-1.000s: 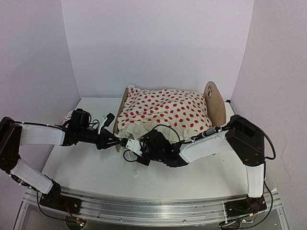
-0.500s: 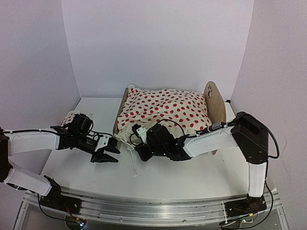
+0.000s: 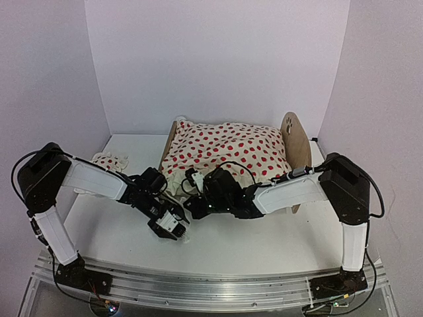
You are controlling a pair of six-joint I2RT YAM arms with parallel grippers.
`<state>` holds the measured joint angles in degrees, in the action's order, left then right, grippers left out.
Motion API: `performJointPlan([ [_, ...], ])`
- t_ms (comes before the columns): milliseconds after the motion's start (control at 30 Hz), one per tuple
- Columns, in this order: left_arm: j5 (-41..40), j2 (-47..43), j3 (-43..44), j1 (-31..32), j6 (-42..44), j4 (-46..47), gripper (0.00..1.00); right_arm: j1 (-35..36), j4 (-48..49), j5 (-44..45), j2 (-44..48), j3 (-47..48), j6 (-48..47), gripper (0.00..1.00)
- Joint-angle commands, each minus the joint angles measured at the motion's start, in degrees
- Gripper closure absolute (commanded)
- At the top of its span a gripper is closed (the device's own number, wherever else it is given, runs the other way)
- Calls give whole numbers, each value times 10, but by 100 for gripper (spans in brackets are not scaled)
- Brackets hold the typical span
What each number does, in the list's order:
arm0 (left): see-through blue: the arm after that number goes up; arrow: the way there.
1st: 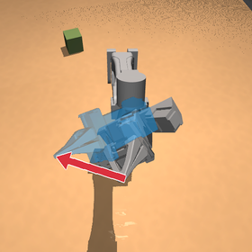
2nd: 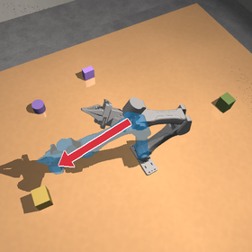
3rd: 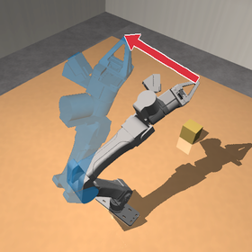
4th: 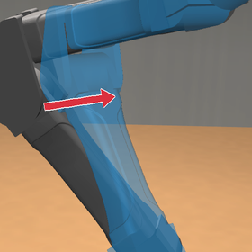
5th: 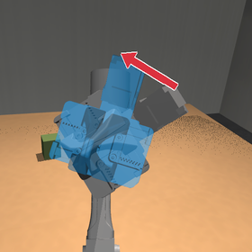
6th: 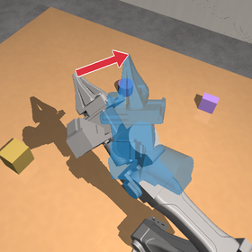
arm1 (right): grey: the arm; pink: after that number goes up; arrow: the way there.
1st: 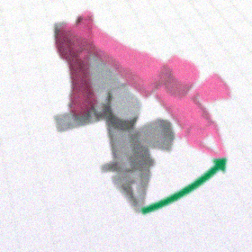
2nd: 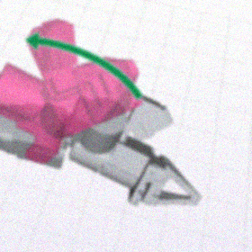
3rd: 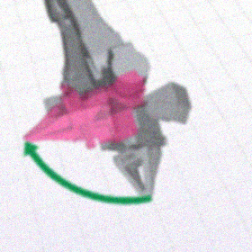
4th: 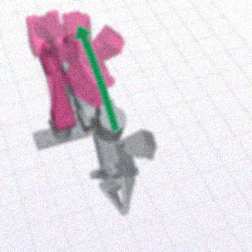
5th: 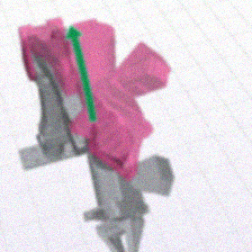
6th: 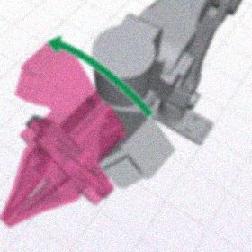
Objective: Set up the pet bed
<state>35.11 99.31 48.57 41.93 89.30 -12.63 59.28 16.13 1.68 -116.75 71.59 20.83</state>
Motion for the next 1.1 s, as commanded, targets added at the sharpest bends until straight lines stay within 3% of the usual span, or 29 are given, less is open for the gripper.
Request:
performJointPlan([
  [0, -29, 31, 40, 5, 89, 2, 30, 2, 29, -12, 3, 8, 9, 100],
  [167, -35, 74, 87, 32, 136, -105, 34, 2, 42, -12, 8, -6, 0, 100],
  [333, -38, 135, 188, 48, 189, -313, 45, 2, 42, -11, 10, -8, -12, 100],
  [433, -65, 166, 222, 54, 200, -377, 52, 2, 42, -12, 8, -8, -14, 100],
  [667, -124, 187, 214, 69, 165, -349, 83, 1, 43, -8, 10, -11, -22, 100],
  [767, -135, 175, 204, 69, 141, -324, 100, 1, 43, -3, 16, -15, -32, 100],
  [900, -95, 131, 216, 50, 43, -303, 100, -1, 41, 12, 35, -28, -43, 100],
  [1067, 0, 56, 237, -28, -99, -328, 100, -1, 22, 24, 56, -25, -72, 100],
])
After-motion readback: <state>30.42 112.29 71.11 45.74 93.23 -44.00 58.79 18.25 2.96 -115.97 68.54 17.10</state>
